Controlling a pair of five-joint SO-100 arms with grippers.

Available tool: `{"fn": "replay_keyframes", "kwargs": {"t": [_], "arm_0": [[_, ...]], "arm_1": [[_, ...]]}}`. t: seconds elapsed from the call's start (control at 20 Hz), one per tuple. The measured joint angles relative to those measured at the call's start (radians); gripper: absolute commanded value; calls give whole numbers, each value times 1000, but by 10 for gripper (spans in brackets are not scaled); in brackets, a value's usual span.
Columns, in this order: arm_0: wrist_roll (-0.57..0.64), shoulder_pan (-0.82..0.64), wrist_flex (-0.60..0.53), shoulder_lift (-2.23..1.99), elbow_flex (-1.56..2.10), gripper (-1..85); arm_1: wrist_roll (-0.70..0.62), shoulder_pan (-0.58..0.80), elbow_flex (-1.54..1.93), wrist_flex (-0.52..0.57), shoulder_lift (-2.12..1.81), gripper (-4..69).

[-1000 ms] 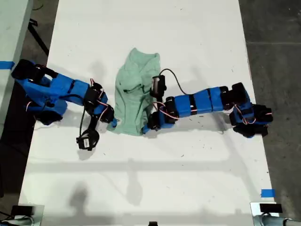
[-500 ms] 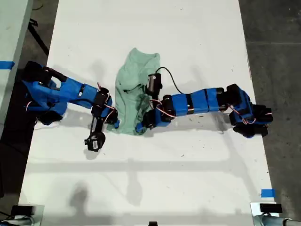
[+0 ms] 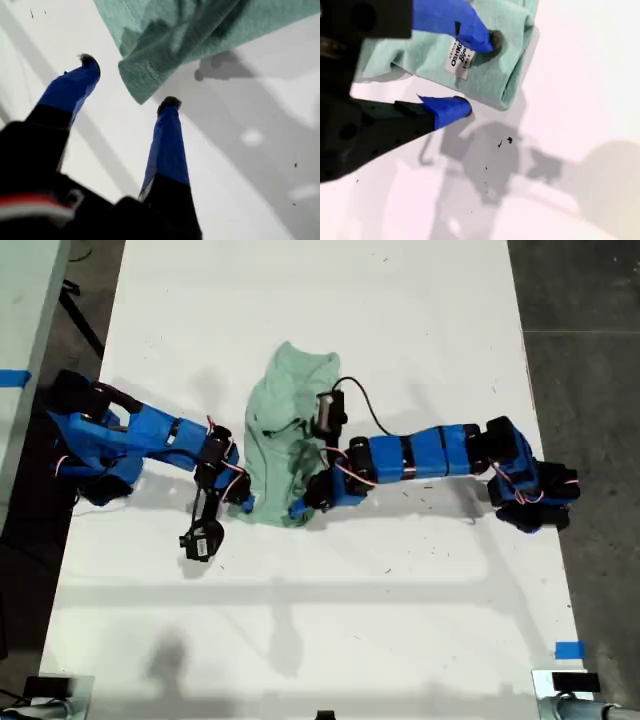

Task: Fold t-shirt

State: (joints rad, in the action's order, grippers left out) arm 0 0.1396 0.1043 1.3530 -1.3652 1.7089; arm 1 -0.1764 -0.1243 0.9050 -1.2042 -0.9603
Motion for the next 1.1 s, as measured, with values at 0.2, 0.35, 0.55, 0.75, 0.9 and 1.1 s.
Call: {"fn": "replay_keyframes", "kwargs": {"t": [0.2, 0.35, 0.55, 0.75, 0.9, 1.1], "arm_0": [[2, -8, -15, 0, 0, 59], [0, -31, -32, 41, 0, 0], [0, -48, -23, 78, -54, 0], [-3, -18, -9, 158, -268, -1], [0, 66, 78, 302, -555, -1], [-25, 199, 163, 365, -847, -1]], "arm_1": [[-3, 26, -2, 83, 114, 149], [11, 40, -44, 158, 172, -11], [15, 41, -77, 133, 189, -11], [15, 5, -74, -6, 149, -11], [17, -74, -72, -114, 80, -11], [32, -227, -72, -193, -28, -11]]}}
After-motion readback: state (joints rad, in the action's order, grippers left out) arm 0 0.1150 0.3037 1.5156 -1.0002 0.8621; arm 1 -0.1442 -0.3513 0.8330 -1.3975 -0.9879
